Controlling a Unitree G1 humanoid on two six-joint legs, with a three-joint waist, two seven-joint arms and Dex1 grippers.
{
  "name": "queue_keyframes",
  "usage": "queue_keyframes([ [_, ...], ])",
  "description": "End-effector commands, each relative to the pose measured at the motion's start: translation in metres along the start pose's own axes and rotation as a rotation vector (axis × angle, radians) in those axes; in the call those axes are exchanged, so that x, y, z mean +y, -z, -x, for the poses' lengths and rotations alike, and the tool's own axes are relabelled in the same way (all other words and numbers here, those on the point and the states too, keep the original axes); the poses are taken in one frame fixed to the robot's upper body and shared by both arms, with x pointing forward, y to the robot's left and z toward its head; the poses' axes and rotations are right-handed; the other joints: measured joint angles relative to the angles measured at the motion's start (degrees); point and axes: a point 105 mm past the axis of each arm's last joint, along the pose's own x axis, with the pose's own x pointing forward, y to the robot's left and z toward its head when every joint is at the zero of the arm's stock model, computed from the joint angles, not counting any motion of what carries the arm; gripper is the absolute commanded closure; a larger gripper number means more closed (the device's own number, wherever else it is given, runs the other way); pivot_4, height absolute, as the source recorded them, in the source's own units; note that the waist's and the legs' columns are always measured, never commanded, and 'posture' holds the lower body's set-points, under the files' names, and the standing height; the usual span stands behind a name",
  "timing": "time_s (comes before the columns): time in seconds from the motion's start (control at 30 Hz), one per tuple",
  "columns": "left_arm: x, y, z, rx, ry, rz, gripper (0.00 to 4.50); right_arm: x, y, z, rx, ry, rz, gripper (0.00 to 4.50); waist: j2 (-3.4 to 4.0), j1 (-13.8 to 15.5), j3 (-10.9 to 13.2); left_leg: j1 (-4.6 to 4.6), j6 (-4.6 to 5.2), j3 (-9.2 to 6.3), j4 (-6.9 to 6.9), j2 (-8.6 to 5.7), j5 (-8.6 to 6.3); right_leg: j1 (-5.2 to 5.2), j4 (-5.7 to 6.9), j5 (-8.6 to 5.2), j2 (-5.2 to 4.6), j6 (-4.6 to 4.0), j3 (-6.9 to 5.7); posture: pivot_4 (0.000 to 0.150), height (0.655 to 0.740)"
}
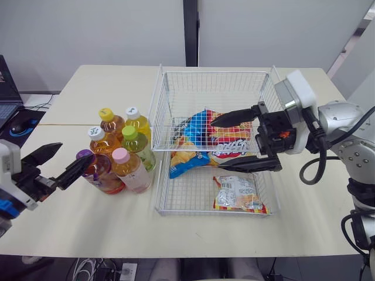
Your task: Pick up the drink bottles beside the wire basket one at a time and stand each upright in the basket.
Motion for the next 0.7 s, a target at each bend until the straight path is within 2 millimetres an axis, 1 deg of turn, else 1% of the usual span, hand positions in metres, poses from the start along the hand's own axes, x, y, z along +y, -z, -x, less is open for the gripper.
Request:
queue_keyframes([
  [0.03,0.002,-0.004,-0.002,-0.023,-0.017,-0.037,0.03,0.003,-0.013,0.001,-0.019,0.010,0.060,0.00,0.00,-0.12,0.00,0.00,0.00,0.00,0.00,0.00,0.00,0.00,0.00,0.00,0.00,0.00,0.00,0.150,0.7400],
  [0.2,-0.005,0.001,-0.008,-0.018,0.007,-0.011,0.03,0.002,-0.013,0.001,-0.023,0.014,0.060,0.00,0.00,-0.38,0.00,0.00,0.00,0.00,0.00,0.00,0.00,0.01,0.00,0.00,0.00,0.00,0.00,0.150,0.7400],
  [0.33,-0.006,0.004,-0.009,-0.016,0.010,-0.005,0.03,0.002,-0.014,0.002,-0.026,0.016,0.059,0.00,0.00,-0.44,0.00,0.00,0.00,-0.01,0.00,0.00,0.00,0.00,0.00,0.00,0.00,0.00,-0.01,0.150,0.7400],
  [0.43,-0.008,0.007,-0.011,-0.011,0.028,0.006,0.59,0.002,-0.014,0.003,-0.028,0.016,0.059,0.00,0.00,-0.44,0.00,0.00,0.00,0.00,0.00,0.00,0.00,0.01,0.00,0.00,0.00,0.00,0.00,0.150,0.7400],
  [0.47,-0.009,0.008,-0.011,-0.009,0.034,0.011,0.92,0.002,-0.014,0.003,-0.029,0.016,0.060,0.00,0.00,-0.44,0.00,0.00,0.00,-0.01,0.00,0.00,0.00,0.00,0.00,0.00,0.00,0.00,0.00,0.150,0.7400],
  [0.5,-0.010,0.008,-0.012,-0.008,0.042,0.018,1.16,0.002,-0.015,0.003,-0.029,0.016,0.060,0.00,0.00,-0.44,0.00,0.00,0.00,-0.01,0.00,0.00,0.00,0.00,0.00,0.00,0.00,0.00,0.00,0.150,0.7400],
  [0.53,-0.012,0.010,-0.014,-0.005,0.050,0.022,1.54,0.002,-0.015,0.003,-0.030,0.016,0.060,0.00,0.00,-0.44,0.00,0.00,0.00,-0.01,0.00,0.00,0.00,0.01,0.00,0.00,0.00,0.00,0.00,0.150,0.7400],
  [0.57,-0.012,0.010,-0.015,-0.005,0.051,0.028,1.75,0.002,-0.015,0.003,-0.031,0.016,0.061,0.00,0.00,-0.44,0.00,0.00,0.00,-0.01,0.00,0.00,0.00,0.01,0.00,0.00,0.00,0.00,0.00,0.150,0.7400],
  [0.6,-0.012,0.011,-0.016,-0.003,0.052,0.029,2.11,0.002,-0.015,0.004,-0.031,0.016,0.062,0.00,0.00,-0.44,0.00,0.00,0.00,-0.01,0.00,0.00,0.00,0.01,0.00,0.00,0.00,0.00,0.00,0.150,0.7400],
  [0.7,-0.011,0.013,-0.016,0.002,0.050,0.027,2.99,0.003,-0.015,0.004,-0.031,0.017,0.062,0.00,0.00,-0.44,0.00,0.00,0.00,-0.01,0.00,0.00,0.00,0.01,0.00,0.00,0.00,0.00,-0.01,0.150,0.7400],
])
